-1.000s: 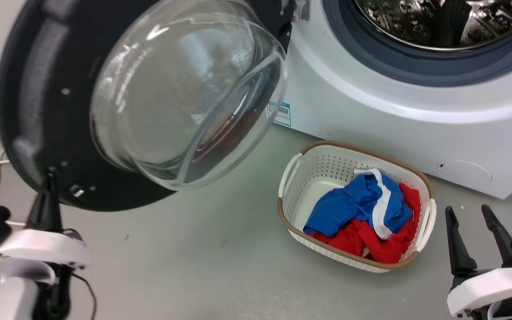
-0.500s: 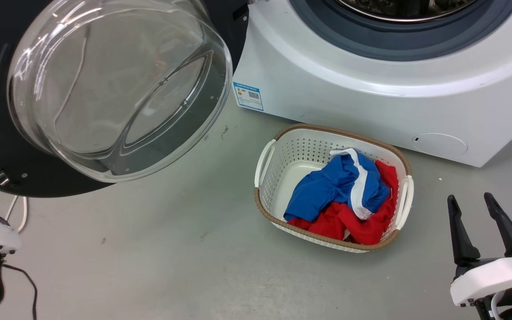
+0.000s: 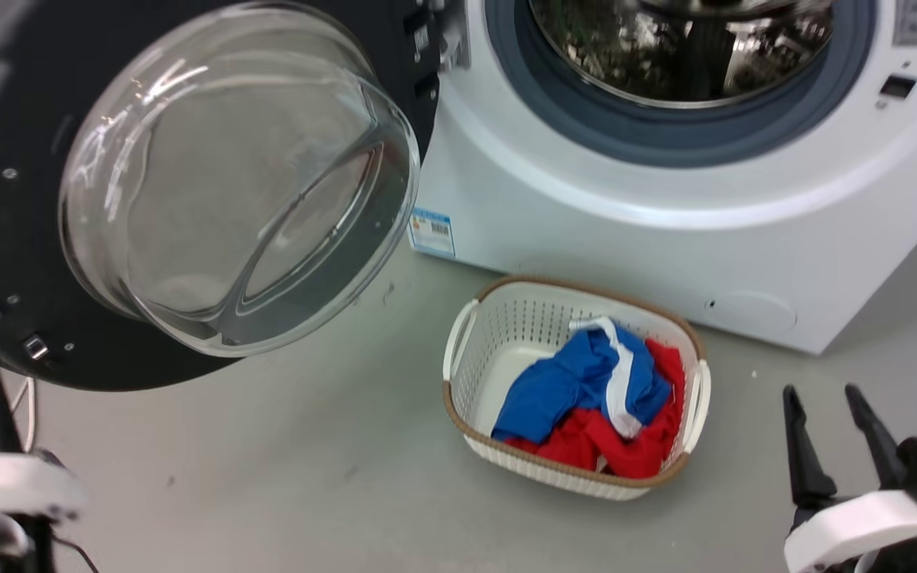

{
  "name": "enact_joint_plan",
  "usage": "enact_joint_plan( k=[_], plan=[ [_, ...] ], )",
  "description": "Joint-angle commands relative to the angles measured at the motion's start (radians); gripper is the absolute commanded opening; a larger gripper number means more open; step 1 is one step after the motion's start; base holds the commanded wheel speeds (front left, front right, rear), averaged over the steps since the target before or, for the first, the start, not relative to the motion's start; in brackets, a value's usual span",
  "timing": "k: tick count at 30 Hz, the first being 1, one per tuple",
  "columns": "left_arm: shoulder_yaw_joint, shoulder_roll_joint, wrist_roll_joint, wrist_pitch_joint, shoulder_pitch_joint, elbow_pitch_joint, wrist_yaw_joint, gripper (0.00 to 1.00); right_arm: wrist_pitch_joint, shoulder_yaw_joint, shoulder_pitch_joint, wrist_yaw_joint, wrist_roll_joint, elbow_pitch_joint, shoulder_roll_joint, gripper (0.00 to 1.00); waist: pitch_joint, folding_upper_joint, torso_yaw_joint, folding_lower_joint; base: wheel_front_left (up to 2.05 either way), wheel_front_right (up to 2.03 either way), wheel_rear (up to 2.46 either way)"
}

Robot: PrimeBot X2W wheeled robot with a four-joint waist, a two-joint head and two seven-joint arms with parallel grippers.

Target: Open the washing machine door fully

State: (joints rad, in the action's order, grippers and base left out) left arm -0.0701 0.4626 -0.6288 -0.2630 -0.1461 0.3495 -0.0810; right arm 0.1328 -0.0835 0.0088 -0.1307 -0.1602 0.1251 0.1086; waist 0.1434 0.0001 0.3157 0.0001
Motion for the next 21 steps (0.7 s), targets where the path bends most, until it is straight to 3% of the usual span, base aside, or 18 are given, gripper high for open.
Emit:
enact_joint_plan(
  k=[1, 9, 18, 21],
  plan=[
    [0.004, -0.012, 0.017, -0.002, 0.037, -0.032, -0.014, 0.00, 0.009, 0.001, 0.017, 0.000, -0.003, 0.006, -0.009, 1.00, -0.046, -0.0001, 0.009, -0.0001, 0.00, 0.00, 0.00],
    [0.094, -0.081, 0.101, 0.031, 0.219, -0.267, -0.097, 0.00, 0.021, 0.001, 0.057, 0.000, 0.006, 0.028, -0.040, 1.00, -0.140, -0.0001, 0.019, -0.0001, 0.00, 0.00, 0.00],
    [0.253, -0.157, 0.156, 0.070, 0.216, -0.329, -0.084, 0.00, 0.023, 0.016, 0.046, 0.000, 0.019, 0.021, -0.052, 1.00, -0.155, -0.0001, -0.034, -0.0001, 0.00, 0.00, 0.00],
    [0.291, -0.167, 0.179, 0.076, 0.181, -0.302, -0.073, 0.45, 0.018, 0.025, 0.036, 0.000, 0.031, 0.013, -0.053, 1.00, -0.150, -0.0001, -0.075, -0.0001, 0.00, 0.00, 0.00]
  ],
)
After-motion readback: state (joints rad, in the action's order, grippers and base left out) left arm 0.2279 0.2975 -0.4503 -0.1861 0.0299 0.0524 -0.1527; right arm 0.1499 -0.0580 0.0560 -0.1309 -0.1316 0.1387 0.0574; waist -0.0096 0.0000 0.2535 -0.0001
